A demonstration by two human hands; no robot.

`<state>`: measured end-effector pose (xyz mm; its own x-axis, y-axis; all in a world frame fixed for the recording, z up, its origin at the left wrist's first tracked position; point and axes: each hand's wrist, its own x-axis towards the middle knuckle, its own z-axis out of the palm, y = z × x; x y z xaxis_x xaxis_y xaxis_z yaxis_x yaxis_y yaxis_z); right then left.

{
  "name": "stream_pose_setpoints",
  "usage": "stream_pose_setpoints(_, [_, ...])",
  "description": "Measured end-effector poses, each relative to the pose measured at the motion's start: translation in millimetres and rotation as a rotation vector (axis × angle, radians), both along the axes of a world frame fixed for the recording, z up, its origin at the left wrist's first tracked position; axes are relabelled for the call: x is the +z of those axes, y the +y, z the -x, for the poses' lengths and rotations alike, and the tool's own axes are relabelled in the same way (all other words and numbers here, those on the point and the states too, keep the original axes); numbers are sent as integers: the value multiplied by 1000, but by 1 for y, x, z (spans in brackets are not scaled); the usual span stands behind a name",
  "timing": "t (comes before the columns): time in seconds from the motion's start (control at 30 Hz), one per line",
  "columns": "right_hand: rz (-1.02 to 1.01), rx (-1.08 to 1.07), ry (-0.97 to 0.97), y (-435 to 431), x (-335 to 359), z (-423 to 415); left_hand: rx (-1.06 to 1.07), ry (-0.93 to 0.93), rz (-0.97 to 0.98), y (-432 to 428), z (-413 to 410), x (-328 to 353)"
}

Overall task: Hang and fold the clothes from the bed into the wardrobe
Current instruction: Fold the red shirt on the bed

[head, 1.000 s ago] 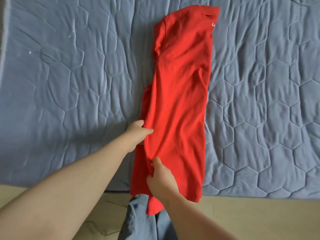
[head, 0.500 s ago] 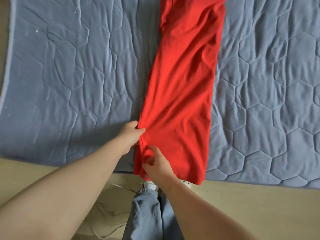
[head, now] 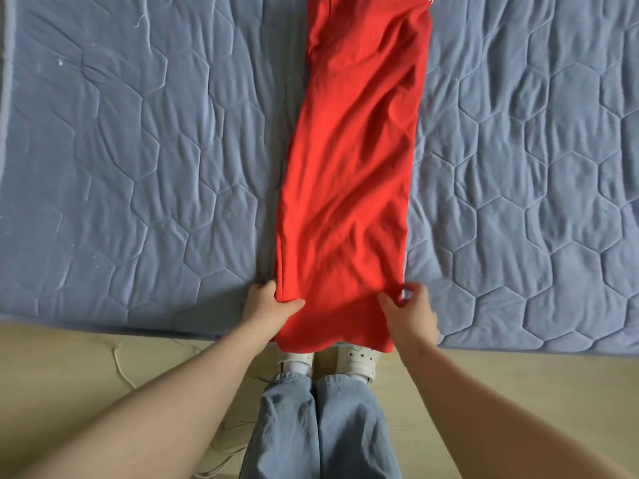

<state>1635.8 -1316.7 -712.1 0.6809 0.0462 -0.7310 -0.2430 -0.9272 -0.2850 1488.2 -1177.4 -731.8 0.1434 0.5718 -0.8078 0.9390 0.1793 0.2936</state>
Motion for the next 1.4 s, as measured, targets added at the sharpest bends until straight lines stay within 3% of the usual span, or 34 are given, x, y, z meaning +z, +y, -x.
stream_pose_setpoints(0.07, [-91, -22, 120, -4, -5, 5, 111, -32, 114, -1, 10, -2])
stream_pose_setpoints(0.13, [-166, -121, 177, -11, -7, 12, 367, -130, 220, 2, 21, -2])
stream_pose_setpoints(0.2, [-221, -274, 250, -20, -7, 20, 535, -205, 222, 2, 33, 0])
stream_pose_setpoints(0.33, [-234, -446, 329, -33, -6, 29, 322, -221, 253, -16, 48, 6])
stream_pose_setpoints(0.5, [-228, -350, 282, -39, 11, 32, 388, -238, 143, -23, 41, 17])
stream_pose_setpoints(0.6, [-216, -291, 263, -45, 30, 36, 235, -133, 158, -24, 40, 34])
stream_pose_setpoints(0.77, [-199, -251, 241, -58, 72, 44, 136, -127, 313, -21, 54, 82])
stream_pose_setpoints(0.9, [-150, -222, 277, -80, 90, 57, 181, -168, 541, -32, 73, 109])
stream_pose_setpoints(1.07, [-55, -262, 433, -118, 105, 101, 103, 9, 677, -61, 101, 129])
stream_pose_setpoints(1.17, [-1, -281, 511, -128, 105, 123, 191, 54, 701, -71, 110, 132])
stream_pose_setpoints(1.33, [-153, -539, 555, -101, 89, 96, 565, -162, 487, -36, 76, 116])
stream_pose_setpoints(1.4, [-236, -679, 570, -80, 90, 73, 601, -255, 449, -16, 48, 113])
